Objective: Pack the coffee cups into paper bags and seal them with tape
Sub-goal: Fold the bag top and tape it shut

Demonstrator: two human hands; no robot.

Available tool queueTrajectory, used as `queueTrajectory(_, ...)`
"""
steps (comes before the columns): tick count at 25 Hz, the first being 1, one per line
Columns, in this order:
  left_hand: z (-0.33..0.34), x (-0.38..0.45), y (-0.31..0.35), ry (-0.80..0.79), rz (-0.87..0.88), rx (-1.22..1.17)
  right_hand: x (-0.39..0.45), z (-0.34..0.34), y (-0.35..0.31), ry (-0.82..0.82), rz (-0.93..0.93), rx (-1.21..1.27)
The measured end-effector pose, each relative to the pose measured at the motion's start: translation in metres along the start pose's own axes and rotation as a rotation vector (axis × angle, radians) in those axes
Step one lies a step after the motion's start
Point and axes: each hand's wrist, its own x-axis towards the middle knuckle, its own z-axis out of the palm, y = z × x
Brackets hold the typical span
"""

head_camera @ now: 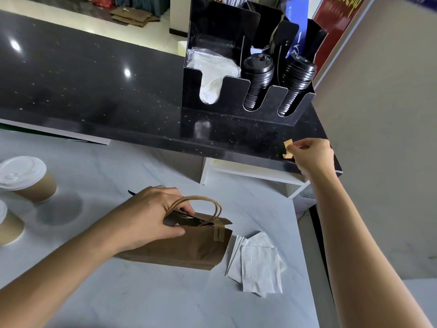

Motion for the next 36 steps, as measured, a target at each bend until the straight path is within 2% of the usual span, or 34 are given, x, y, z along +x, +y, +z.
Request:
queueTrajectory(7, -0.021, -0.025, -0.038, 0.01, -0.01, 0.156, 0.002, -0.004, -0.002, -0.008, -0.008, 0.079)
queueTrajectory(14, -0.027, -0.046, -0.064, 0.044, -0.064, -0.05, 0.0, -0.005, -0.006, 0.032, -0.034, 0.116)
queueTrajectory(19, -0.019, -0.042, -0.064, 0.15, -0.057, -0.093, -0.008, -0.006, -0.014, 0.094, -0.13, 0.212)
queueTrajectory(29, -0.006, -0.042, -0.061, 0.245, -0.05, -0.169, -0.064, 0.013, -0.036, -0.134, -0.179, 0.442)
queueTrajectory(36, -0.003, -0.043, -0.062, 0.243, -0.029, -0.212, -0.116, -0.005, -0.06, -0.192, -0.208, 0.531)
